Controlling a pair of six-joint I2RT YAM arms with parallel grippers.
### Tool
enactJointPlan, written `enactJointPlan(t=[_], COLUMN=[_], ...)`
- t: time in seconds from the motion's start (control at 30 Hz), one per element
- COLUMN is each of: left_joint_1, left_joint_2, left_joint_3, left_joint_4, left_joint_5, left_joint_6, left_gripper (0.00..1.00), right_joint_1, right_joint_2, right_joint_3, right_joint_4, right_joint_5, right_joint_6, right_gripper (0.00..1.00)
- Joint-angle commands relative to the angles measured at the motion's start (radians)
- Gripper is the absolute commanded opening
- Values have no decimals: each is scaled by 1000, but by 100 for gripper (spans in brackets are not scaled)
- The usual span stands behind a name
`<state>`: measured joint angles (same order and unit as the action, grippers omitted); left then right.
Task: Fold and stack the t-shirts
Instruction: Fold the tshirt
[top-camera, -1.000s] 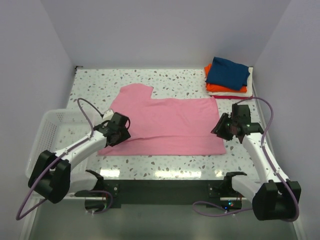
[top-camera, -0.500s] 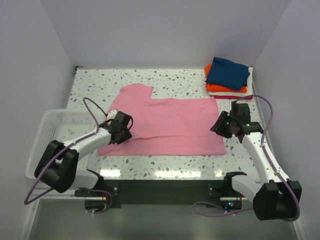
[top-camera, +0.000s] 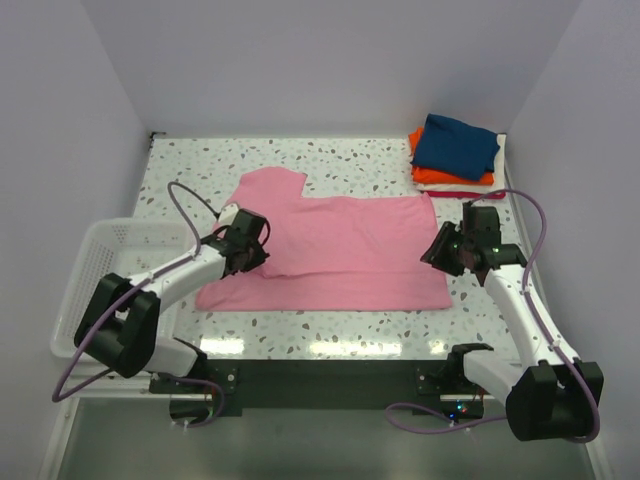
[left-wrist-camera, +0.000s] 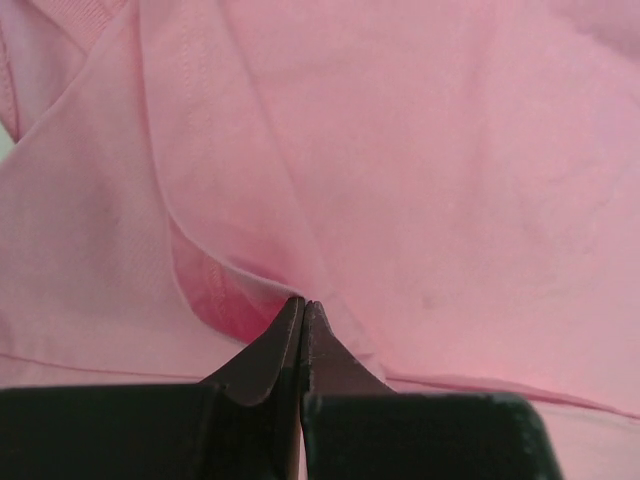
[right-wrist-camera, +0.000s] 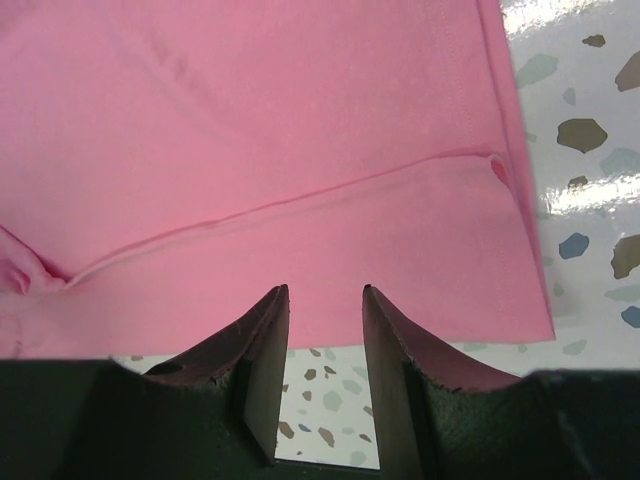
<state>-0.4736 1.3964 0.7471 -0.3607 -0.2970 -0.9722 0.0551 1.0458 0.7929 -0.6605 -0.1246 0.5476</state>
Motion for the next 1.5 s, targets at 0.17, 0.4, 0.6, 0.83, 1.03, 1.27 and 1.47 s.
enactJointPlan(t=[0.17, 0.4, 0.6, 0.83, 1.03, 1.27, 1.47], left_joint_1=[-5, -5, -5, -5, -5, 3, 59], left_joint_2=[114, 220, 288, 361, 394, 322, 217], left_joint_3=[153, 259, 325, 379, 399, 374, 328], left_joint_4=[51, 62, 101, 127, 146, 140, 77], left_joint_5=[-13, 7, 44, 111, 159, 98, 35], left_joint_6=[46, 75, 125, 181, 211, 211, 170], left_gripper=[0, 0, 2, 11, 25, 46, 48], right_joint_1=[5, 5, 5, 3, 5, 3, 25], right_joint_2=[6, 11, 11, 11, 3, 2, 23], right_joint_3=[8, 20, 20, 9, 0, -12, -11], right_joint_4=[56, 56, 53, 56, 61, 82, 114], right_joint_5=[14, 29, 43, 45, 49, 33, 25], right_joint_6=[-20, -25, -29, -28, -29, -28, -35], right_gripper=[39, 39, 39, 39, 39, 39, 39])
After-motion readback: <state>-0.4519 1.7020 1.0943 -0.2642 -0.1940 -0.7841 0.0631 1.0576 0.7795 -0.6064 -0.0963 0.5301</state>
